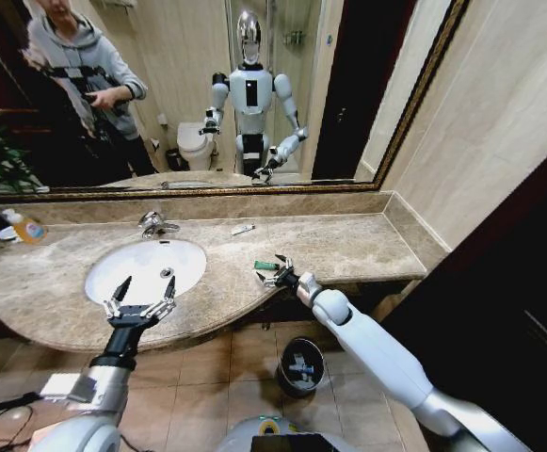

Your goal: Pick up the trash from the sink and place it in the trash bin.

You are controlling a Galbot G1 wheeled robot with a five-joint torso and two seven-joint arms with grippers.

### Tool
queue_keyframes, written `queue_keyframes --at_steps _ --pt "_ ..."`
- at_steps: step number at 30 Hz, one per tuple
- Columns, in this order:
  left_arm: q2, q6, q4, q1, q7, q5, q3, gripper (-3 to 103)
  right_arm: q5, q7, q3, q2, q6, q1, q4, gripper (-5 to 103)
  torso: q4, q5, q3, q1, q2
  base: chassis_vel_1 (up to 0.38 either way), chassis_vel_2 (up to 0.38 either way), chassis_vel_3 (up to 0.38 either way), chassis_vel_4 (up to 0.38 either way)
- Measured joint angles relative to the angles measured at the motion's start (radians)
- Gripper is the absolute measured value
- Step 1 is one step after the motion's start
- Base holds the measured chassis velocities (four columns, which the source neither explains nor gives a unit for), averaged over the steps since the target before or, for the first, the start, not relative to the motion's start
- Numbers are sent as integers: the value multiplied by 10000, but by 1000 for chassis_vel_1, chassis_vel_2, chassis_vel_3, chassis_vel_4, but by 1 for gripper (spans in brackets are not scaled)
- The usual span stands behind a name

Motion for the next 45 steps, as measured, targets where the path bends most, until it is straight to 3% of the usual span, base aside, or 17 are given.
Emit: queue_keyframes --at_steps 4,7,9,13,16,18,27,34,36,39,45 --pt "0 0 0 0 0 0 1 100 85 -46 -16 -29 7 -14 -67 79 0 0 0 -1 1 0 0 0 0" --pt "0 0 0 0 0 0 0 100 97 -90 -13 -32 7 -29 -87 62 0 0 -1 -1 1 0 0 0 0" --pt "0 0 0 0 0 0 0 100 96 -104 -14 -31 7 -35 -90 62 0 0 0 -1 1 0 0 0 0" --pt "0 0 0 0 0 0 0 100 94 -103 -11 14 -9 -73 -82 41 0 1 -1 -1 1 0 0 0 0" --pt "0 0 0 0 0 0 0 100 90 -98 -6 15 -26 -102 -48 35 0 0 -1 -1 1 0 0 0 0" --pt "0 0 0 0 0 0 0 100 87 -94 24 -19 -40 -169 37 25 0 1 -1 -1 1 0 0 0 0" --pt "0 0 0 0 0 0 0 100 116 -70 347 -208 -64 -566 457 20 1 2 -1 -1 1 0 0 0 0" --pt "0 0 1 0 0 0 0 100 712 100 1609 -892 -4 -1917 2058 20 -1 4 -1 -1 1 0 0 0 0" --pt "0 0 0 0 5 0 1 100 1057 372 2153 -1477 134 -2693 2927 20 1 4 -2 -1 1 0 0 0 0" --pt "0 0 0 0 0 0 0 100 1165 609 2998 -1724 207 -3719 3663 20 2 0 -2 -1 2 0 0 0 0" --pt "0 0 0 0 1 0 0 100 1170 762 5142 -1277 268 -7019 4893 20 -3 2 -3 -3 3 0 0 0 0"
